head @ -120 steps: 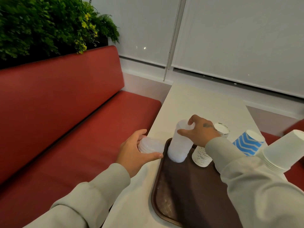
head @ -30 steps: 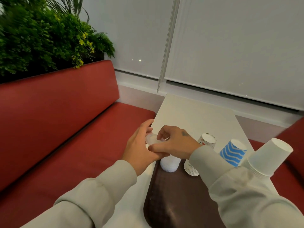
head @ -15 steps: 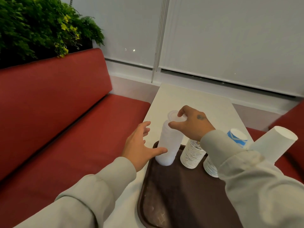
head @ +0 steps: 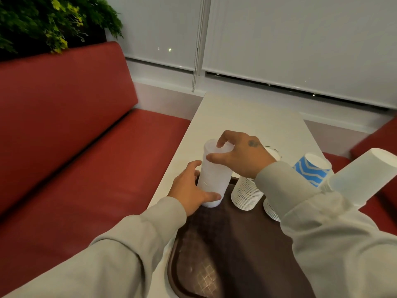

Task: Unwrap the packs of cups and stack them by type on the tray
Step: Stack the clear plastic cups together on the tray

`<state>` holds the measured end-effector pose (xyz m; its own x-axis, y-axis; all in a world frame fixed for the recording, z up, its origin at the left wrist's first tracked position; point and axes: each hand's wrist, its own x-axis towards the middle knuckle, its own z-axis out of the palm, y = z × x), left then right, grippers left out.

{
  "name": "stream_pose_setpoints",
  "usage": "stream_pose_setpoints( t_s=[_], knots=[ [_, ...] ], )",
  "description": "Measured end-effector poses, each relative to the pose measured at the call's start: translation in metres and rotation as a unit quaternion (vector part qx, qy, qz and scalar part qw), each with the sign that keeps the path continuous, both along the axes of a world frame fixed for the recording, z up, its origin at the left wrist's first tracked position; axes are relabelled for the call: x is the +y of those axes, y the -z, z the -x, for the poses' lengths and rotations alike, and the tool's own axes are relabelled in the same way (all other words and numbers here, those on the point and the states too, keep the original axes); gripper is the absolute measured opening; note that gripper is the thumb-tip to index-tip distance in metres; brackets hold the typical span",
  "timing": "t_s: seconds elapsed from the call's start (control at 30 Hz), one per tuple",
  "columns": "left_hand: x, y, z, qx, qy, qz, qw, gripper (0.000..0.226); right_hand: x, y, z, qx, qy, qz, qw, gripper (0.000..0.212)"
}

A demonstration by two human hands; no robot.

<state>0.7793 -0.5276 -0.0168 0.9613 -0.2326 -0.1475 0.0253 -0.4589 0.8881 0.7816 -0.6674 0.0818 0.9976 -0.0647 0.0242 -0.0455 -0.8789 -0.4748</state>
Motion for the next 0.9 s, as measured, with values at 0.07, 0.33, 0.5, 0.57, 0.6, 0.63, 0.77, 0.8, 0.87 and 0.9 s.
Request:
stream_pose_setpoints(
  t_s=[0.07, 0.33, 0.5, 0.57, 0.6, 0.63, 0.77, 0.8, 0.87, 0.9],
  knots=[
    [-0.004, 0.004, -0.001, 0.010, 0.007, -0.012, 1.000, 0.090, -0.001, 0.000, 0.001, -0.001, -0.001, -0.003, 1.000, 0.041],
    [-0.015, 0.013, -0.005, 0.013, 0.004, -0.065, 0.998, 0.082, -0.006, 0.004, 0.005, -0.006, -0.009, -0.006, 1.000, 0.043],
    [-0.021, 0.011, -0.008, 0.014, 0.007, -0.091, 0.996, 0.081, -0.006, 0.005, 0.002, 0.004, -0.001, -0.003, 1.000, 0.042],
    [-0.024, 0.009, -0.010, 0.012, 0.009, -0.100, 0.995, 0.082, -0.004, 0.006, 0.002, 0.002, 0.005, 0.000, 1.000, 0.043],
    [-0.025, 0.008, -0.010, 0.011, 0.011, -0.106, 0.994, 0.082, -0.003, 0.005, 0.002, 0.000, 0.007, 0.004, 1.000, 0.044],
    [-0.025, 0.007, -0.011, 0.009, 0.013, -0.114, 0.993, 0.083, -0.002, 0.005, 0.002, -0.002, 0.007, 0.009, 1.000, 0.044],
    [-0.022, 0.006, -0.011, 0.004, 0.020, -0.117, 0.993, 0.088, 0.001, 0.000, 0.004, 0.002, -0.006, 0.041, 0.999, 0.046],
    [-0.021, 0.007, -0.011, 0.005, 0.019, -0.111, 0.994, 0.090, 0.002, -0.001, 0.004, 0.005, -0.012, 0.054, 0.998, 0.047],
    [-0.019, 0.007, -0.008, 0.008, 0.017, -0.103, 0.995, 0.096, 0.002, -0.004, 0.005, 0.001, -0.022, 0.075, 0.997, 0.051],
    [-0.019, 0.008, -0.008, 0.007, 0.015, -0.098, 0.995, 0.098, 0.002, -0.005, 0.005, -0.008, -0.021, 0.078, 0.997, 0.051]
  ],
)
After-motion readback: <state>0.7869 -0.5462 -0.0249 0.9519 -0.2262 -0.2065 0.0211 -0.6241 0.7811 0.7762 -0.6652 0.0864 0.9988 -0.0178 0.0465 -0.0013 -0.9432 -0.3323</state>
